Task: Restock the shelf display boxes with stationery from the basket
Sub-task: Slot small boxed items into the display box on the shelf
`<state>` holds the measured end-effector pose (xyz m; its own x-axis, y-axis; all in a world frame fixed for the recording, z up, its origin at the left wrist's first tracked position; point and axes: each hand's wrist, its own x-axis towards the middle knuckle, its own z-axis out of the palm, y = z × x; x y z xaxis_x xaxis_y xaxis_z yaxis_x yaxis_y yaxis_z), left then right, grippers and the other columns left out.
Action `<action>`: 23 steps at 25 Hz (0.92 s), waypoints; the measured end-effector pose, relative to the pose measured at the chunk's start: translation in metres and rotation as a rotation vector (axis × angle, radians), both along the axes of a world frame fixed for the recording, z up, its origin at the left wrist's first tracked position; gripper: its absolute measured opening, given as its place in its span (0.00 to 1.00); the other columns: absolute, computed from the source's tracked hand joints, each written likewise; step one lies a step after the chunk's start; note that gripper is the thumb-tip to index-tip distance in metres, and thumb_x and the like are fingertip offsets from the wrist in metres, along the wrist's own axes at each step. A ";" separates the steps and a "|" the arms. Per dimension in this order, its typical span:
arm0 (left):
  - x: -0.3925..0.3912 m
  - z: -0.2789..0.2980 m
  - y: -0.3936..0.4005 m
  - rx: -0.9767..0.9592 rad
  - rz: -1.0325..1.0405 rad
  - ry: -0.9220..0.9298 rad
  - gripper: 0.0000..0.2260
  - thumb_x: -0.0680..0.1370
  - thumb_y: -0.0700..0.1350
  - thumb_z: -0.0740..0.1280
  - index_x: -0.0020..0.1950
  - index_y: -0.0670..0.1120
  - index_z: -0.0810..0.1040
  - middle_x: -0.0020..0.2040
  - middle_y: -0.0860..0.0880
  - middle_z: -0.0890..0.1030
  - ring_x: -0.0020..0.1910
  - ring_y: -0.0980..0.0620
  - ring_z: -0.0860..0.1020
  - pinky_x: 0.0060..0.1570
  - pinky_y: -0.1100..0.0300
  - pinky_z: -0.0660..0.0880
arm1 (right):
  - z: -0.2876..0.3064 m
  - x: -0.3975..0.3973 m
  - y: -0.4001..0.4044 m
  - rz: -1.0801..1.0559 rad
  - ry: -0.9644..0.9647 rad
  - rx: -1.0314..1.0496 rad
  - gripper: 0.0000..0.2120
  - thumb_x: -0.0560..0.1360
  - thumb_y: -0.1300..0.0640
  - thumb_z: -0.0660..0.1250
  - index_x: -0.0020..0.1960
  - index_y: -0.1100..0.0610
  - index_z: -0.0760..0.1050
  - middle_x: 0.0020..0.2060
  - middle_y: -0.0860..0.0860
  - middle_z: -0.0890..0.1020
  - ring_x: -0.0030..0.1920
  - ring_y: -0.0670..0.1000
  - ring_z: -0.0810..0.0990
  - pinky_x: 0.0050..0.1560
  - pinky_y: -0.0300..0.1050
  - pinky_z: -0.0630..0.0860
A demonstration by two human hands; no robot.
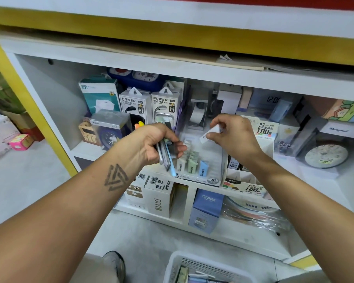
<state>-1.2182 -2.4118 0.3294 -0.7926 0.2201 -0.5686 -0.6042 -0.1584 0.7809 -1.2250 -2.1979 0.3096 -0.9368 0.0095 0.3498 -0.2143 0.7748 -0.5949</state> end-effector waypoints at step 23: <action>-0.005 -0.004 -0.008 -0.053 -0.018 0.013 0.05 0.78 0.30 0.60 0.46 0.35 0.74 0.37 0.39 0.79 0.37 0.44 0.83 0.44 0.48 0.80 | -0.038 -0.030 -0.036 0.136 -0.048 0.193 0.07 0.79 0.65 0.66 0.55 0.57 0.80 0.45 0.57 0.83 0.45 0.55 0.82 0.50 0.53 0.81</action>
<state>-1.2230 -2.4194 0.3251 -0.7960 0.2043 -0.5698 -0.5966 -0.1053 0.7956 -1.2548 -2.2340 0.2717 -0.9405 -0.1803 0.2879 -0.2991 0.8413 -0.4504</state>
